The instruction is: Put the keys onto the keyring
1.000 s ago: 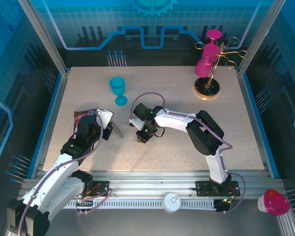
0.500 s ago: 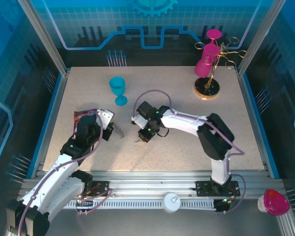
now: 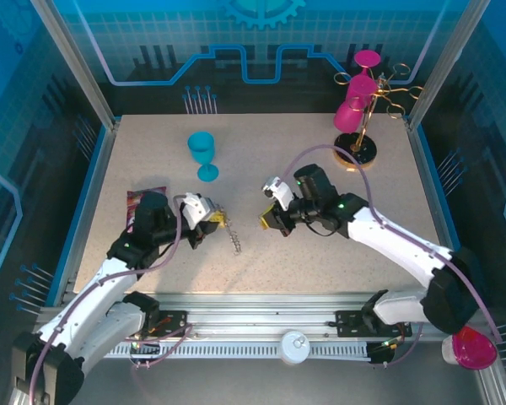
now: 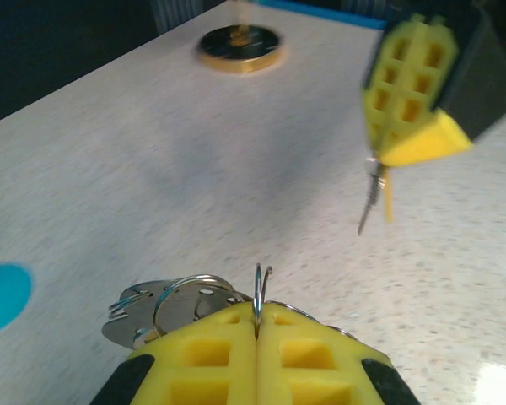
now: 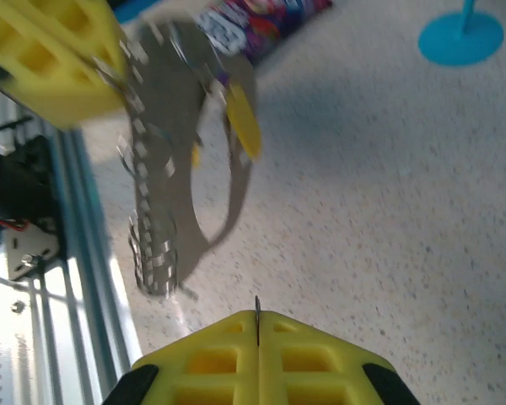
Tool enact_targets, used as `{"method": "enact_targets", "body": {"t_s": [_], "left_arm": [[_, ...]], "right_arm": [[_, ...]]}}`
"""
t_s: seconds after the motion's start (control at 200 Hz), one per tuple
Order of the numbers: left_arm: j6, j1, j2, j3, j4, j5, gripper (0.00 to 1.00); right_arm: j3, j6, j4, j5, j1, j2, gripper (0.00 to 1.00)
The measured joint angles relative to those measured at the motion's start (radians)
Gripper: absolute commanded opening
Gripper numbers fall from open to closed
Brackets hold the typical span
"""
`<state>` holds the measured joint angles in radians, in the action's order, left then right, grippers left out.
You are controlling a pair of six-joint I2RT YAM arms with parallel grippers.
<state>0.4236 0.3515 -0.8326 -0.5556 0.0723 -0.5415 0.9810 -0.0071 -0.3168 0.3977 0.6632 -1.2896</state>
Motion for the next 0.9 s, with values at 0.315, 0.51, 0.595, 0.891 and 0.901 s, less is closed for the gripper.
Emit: {"method": "enact_targets", "body": {"t_s": [0.315,0.51,0.595,0.891,0.901], "left_arm": [[0.110,0.132,-0.085,-0.016,-0.040,-0.039,0.00],[0.099,0.140,-0.090,-0.016,-0.073,0.006,0.00],[0.091,0.143,-0.095,-0.016,-0.083,0.020,0.00],[0.041,0.143,-0.122,-0.016,-0.105,0.031,0.00],[0.039,0.143,-0.122,-0.016,-0.106,0.031,0.00]], "right_arm": [[-0.011,-0.029,0.054,0.132,0.010,0.079,0.00],[0.010,-0.050,0.029,0.150,0.045,0.011,0.00],[0.016,-0.050,0.025,0.140,0.050,-0.008,0.00],[0.024,-0.034,0.057,0.117,0.060,-0.026,0.00],[0.024,-0.035,0.057,0.117,0.061,-0.026,0.00]]}}
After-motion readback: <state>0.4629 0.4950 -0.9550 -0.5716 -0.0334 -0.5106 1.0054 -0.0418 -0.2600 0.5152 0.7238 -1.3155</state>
